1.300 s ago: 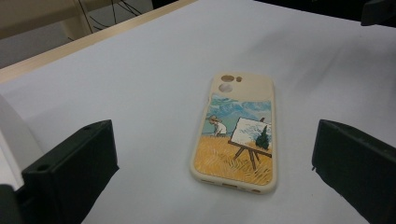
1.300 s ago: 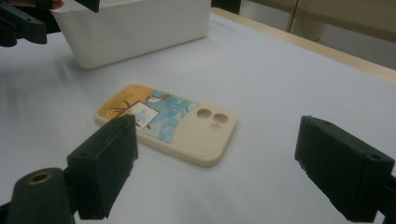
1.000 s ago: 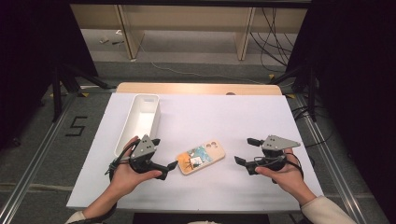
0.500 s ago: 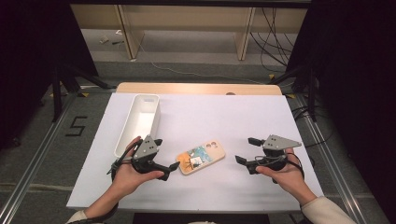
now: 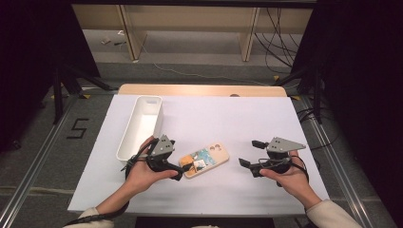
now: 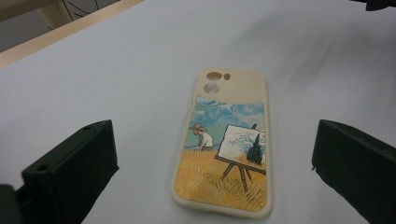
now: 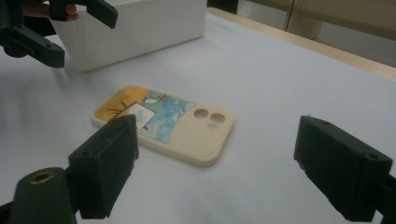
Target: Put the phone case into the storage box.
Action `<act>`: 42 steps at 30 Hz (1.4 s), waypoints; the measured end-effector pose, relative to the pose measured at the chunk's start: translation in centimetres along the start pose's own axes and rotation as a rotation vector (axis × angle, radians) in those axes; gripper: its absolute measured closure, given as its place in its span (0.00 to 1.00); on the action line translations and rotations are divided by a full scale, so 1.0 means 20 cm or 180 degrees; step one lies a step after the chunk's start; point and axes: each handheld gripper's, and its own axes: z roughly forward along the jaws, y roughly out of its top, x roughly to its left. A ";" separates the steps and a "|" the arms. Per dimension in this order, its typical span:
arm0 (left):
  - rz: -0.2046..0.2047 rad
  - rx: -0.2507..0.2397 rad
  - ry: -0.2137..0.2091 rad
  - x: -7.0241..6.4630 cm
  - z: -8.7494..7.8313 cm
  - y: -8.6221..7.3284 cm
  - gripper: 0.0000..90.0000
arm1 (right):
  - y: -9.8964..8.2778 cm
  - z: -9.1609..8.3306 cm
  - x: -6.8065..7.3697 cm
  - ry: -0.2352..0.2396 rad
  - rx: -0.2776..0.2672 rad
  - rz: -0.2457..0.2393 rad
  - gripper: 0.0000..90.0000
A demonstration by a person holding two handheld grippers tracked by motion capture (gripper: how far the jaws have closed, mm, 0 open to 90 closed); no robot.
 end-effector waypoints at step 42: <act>0.0053 0.0122 -0.0045 0.01 0.24 0.09 0.21 | 0.00 0.00 0.00 0.0010 0.0000 0.0002 0.17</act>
